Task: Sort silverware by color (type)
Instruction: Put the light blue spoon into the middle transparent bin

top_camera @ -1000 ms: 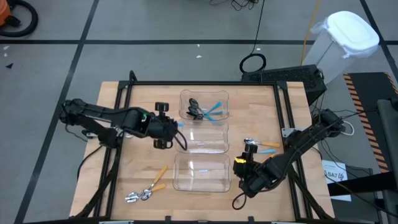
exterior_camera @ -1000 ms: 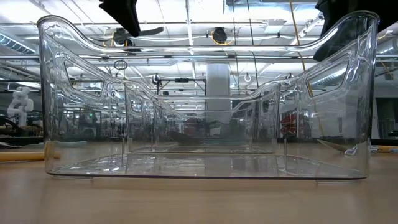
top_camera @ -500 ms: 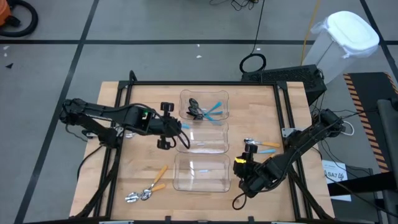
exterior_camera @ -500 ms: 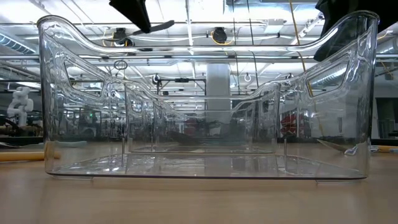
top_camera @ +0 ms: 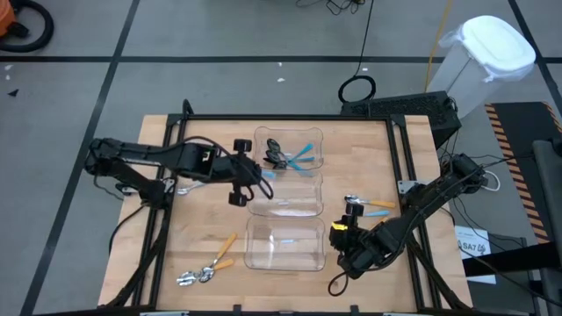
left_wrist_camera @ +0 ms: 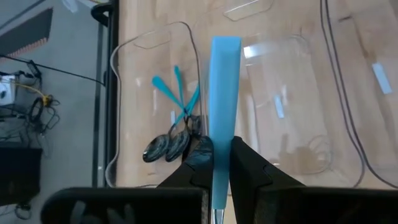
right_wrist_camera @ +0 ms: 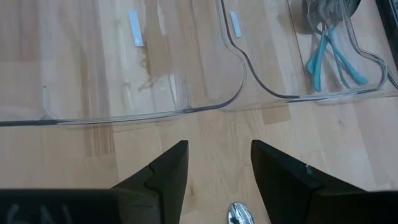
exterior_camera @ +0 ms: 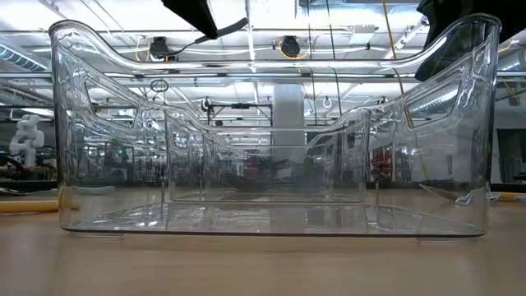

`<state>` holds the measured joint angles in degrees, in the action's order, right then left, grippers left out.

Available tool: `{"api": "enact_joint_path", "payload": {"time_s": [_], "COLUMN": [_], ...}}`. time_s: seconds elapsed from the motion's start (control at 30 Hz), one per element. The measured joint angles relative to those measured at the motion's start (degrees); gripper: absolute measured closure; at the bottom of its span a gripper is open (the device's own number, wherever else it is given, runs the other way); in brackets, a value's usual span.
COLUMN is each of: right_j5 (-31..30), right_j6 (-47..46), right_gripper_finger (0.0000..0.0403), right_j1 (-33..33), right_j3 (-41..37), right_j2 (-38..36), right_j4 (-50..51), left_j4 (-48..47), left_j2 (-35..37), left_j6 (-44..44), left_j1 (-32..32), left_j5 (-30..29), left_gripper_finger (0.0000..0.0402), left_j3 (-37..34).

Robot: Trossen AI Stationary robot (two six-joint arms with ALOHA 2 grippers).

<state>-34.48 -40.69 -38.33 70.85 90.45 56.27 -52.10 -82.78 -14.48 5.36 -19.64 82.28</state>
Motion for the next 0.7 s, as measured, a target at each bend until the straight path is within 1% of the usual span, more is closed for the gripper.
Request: {"api": "enact_joint_path", "payload": {"time_s": [0.2, 0.37, 0.43, 0.53, 0.7], "right_j5": [0.00, 0.00, -0.04, -0.09, -0.17], "right_j6": [-0.08, -0.09, -0.04, 0.28, 0.28], "right_gripper_finger": [0.0232, 0.0232, 0.0232, 0.0232, 0.0232], "right_j1": [0.00, 0.00, 0.00, 0.01, 0.07], "right_j3": [0.00, 0.00, 0.00, 0.01, 0.02], "right_j2": [0.00, -0.03, -0.04, -0.04, -0.07], "right_j4": [0.01, 0.04, 0.14, 0.17, 0.15], "left_j4": [2.09, 4.78, 6.04, 5.01, 6.06], "left_j2": [-0.07, -0.82, -1.82, -3.41, -6.68], "left_j6": [0.63, 0.02, 0.00, -0.04, -0.23], "left_j1": [-2.09, -3.08, -3.25, -3.48, -3.47], "left_j5": [0.81, 3.43, 3.74, 4.18, 4.24], "left_gripper_finger": [0.0379, 0.0379, 0.0379, 0.0379, 0.0379], "left_j3": [0.00, 0.00, 0.14, -0.04, 0.07]}}
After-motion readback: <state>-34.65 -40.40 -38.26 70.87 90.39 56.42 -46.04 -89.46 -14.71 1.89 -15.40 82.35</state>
